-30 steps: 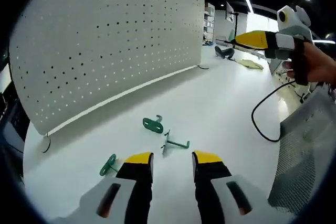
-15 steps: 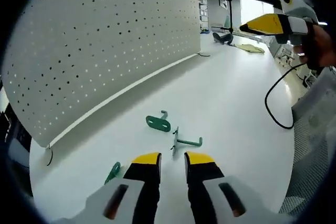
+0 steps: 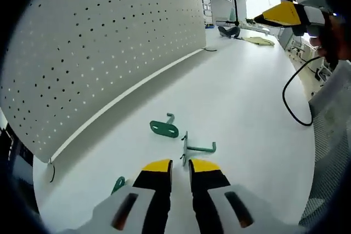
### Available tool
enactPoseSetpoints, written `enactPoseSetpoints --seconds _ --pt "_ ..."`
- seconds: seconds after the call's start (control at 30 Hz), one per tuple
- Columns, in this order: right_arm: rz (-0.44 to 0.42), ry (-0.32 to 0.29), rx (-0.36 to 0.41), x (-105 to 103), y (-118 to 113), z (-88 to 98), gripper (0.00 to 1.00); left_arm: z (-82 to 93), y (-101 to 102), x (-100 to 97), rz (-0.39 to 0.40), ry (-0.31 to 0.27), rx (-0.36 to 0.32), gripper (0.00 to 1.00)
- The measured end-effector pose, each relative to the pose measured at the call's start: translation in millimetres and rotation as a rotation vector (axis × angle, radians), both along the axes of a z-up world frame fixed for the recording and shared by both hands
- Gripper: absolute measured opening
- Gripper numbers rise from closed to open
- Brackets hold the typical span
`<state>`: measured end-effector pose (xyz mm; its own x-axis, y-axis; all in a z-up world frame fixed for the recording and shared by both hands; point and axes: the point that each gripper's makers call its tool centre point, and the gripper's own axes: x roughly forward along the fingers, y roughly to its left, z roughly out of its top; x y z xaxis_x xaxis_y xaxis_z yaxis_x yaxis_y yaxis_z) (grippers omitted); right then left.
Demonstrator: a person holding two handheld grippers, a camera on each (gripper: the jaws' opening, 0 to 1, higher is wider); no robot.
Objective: Insert the hook assembly into the mounting plate slot until the hook locks in place.
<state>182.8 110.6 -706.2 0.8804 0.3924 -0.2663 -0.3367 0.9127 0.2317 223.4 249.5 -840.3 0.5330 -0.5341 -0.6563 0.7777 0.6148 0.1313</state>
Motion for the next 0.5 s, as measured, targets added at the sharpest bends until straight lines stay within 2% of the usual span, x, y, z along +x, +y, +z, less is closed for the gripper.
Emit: enactPoseSetpoints --seconds 0.17,0.5 --pt "0.006 0.007 0.006 -0.3 0.6 -1.7 0.17 -1.1 -8.7 1.0 -0.027 -0.002 0.003 0.10" --pt "0.004 0.008 0.012 0.9 0.3 -1.6 0.17 -5.5 -9.3 1.3 -0.028 0.020 0.013 0.07"
